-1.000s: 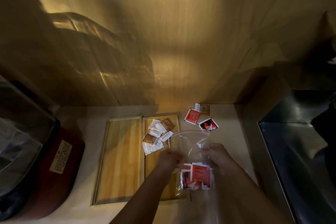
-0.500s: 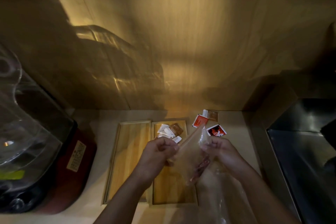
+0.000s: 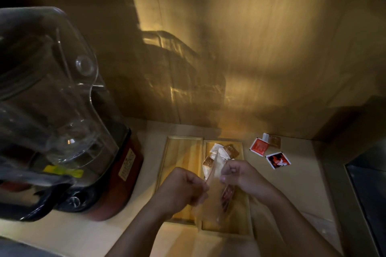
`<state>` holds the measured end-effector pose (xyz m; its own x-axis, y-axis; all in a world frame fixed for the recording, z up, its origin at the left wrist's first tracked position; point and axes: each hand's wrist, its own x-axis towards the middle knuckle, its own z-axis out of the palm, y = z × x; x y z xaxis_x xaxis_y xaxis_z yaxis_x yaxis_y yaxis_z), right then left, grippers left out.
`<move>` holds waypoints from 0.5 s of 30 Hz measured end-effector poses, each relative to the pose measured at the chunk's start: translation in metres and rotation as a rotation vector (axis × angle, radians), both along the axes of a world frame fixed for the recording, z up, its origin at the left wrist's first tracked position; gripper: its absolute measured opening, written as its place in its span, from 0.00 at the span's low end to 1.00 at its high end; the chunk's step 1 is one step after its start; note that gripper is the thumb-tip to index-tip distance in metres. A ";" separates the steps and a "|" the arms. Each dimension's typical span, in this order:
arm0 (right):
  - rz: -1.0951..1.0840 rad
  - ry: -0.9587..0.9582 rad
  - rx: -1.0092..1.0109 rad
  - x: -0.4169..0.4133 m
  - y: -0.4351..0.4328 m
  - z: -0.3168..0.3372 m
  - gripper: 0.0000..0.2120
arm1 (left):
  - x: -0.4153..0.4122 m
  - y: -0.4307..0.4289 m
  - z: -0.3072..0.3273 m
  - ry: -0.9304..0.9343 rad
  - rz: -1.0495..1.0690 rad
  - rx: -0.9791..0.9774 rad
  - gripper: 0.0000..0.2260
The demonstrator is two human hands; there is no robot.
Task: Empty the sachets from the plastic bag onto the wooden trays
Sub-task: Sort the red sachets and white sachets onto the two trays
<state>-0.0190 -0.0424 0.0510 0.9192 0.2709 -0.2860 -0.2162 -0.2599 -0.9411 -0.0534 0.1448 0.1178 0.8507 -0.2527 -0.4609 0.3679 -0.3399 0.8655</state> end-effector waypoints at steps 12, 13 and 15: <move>-0.271 0.019 0.011 -0.035 0.032 -0.001 0.08 | -0.008 0.003 -0.025 0.255 0.362 -0.225 0.08; -0.271 0.026 0.030 -0.039 0.032 0.002 0.08 | -0.007 0.003 -0.027 0.281 0.378 -0.250 0.12; -0.278 0.046 0.087 -0.046 0.031 0.007 0.08 | -0.006 0.002 -0.030 0.301 0.379 -0.277 0.15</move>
